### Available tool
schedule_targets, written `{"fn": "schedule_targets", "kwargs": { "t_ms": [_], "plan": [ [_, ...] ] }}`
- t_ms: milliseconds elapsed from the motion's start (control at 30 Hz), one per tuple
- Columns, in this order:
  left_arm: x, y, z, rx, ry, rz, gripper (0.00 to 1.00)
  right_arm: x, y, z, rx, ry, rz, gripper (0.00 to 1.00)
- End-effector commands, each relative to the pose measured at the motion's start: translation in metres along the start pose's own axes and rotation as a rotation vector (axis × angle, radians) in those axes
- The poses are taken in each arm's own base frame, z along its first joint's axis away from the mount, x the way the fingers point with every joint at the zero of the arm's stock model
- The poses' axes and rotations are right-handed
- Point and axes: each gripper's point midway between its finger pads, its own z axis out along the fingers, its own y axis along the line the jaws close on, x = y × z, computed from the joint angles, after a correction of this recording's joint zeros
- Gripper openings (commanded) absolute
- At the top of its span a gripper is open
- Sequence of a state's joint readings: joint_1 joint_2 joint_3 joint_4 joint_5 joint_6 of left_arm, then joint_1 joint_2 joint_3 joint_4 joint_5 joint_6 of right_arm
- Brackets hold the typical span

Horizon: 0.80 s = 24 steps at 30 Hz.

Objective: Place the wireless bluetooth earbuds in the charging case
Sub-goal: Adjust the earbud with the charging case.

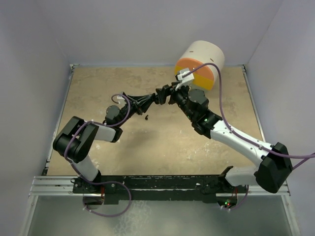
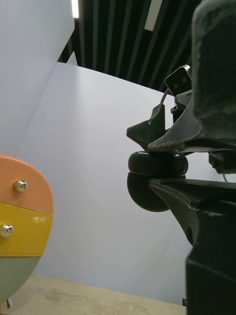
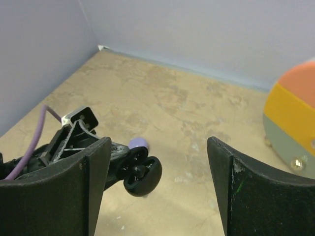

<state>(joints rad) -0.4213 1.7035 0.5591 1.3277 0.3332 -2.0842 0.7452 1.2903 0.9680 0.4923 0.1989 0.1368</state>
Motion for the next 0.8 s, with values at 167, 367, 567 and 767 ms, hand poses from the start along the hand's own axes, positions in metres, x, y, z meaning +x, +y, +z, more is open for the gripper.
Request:
{"fn": "schedule_targets", "kwargs": {
  "t_ms": [167,367,567,767],
  "plan": [
    [0.008,-0.014,0.003,-0.029,-0.009,0.118,0.00,0.026,-0.017,-0.016,0.139,0.160,0.126,0.90],
    [0.007,-0.011,0.004,-0.062,-0.026,0.158,0.00,0.047,-0.022,-0.017,0.171,0.219,0.121,0.95],
    [0.007,-0.010,0.003,-0.070,-0.027,0.167,0.00,0.061,-0.024,-0.014,0.188,0.254,0.124,0.96],
    [0.008,-0.013,0.004,-0.066,-0.025,0.170,0.00,0.075,-0.028,-0.012,0.221,0.289,0.121,0.97]
  ]
}}
